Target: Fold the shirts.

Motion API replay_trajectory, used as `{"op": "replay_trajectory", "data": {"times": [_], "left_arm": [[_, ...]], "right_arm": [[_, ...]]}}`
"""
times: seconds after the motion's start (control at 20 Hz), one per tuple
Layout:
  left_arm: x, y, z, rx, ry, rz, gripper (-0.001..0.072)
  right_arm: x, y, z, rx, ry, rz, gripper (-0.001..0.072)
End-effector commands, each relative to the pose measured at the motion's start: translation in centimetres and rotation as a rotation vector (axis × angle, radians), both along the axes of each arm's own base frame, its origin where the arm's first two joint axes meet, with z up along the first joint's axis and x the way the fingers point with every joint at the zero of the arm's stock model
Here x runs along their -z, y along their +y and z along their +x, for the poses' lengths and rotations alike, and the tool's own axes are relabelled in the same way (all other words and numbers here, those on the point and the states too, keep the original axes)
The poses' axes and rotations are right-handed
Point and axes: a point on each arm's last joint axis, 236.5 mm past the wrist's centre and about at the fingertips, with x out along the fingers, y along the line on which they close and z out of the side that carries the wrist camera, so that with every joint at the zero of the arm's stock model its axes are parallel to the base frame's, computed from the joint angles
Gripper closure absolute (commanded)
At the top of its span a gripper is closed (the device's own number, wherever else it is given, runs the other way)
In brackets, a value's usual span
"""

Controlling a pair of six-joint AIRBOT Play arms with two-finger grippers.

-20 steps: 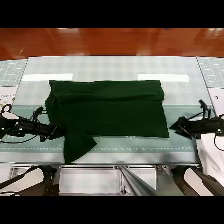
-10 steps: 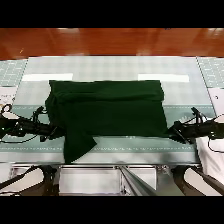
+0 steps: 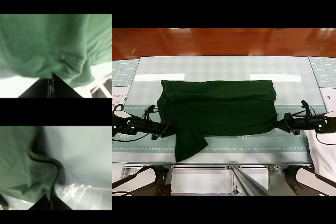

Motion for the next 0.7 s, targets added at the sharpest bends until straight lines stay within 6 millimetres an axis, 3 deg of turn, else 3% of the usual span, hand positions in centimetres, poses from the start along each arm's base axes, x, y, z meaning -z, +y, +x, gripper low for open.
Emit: {"op": "replay_trajectory", "data": {"times": [0.0,0.2,0.35,0.65], "left_arm": [[-1.6,0.5,1.8,0.013,-0.044,-0.001,0.0689],[-4.9,1.6,7.1,-0.023,-0.184,0.007,0.0689],[-7.4,2.3,11.8,-0.068,-0.271,0.0,0.0689],[-9.0,1.6,20.0,-0.018,-0.339,0.006,0.0689]], "right_arm": [[-1.8,-0.4,1.4,-0.052,-0.056,0.002,0.0687],[-4.2,0.0,4.4,-0.131,-0.141,-0.064,0.0687],[-5.4,0.0,9.4,-0.125,-0.218,-0.158,0.0688],[-6.4,-0.8,16.9,-0.098,-0.251,-0.161,0.0687]]}}
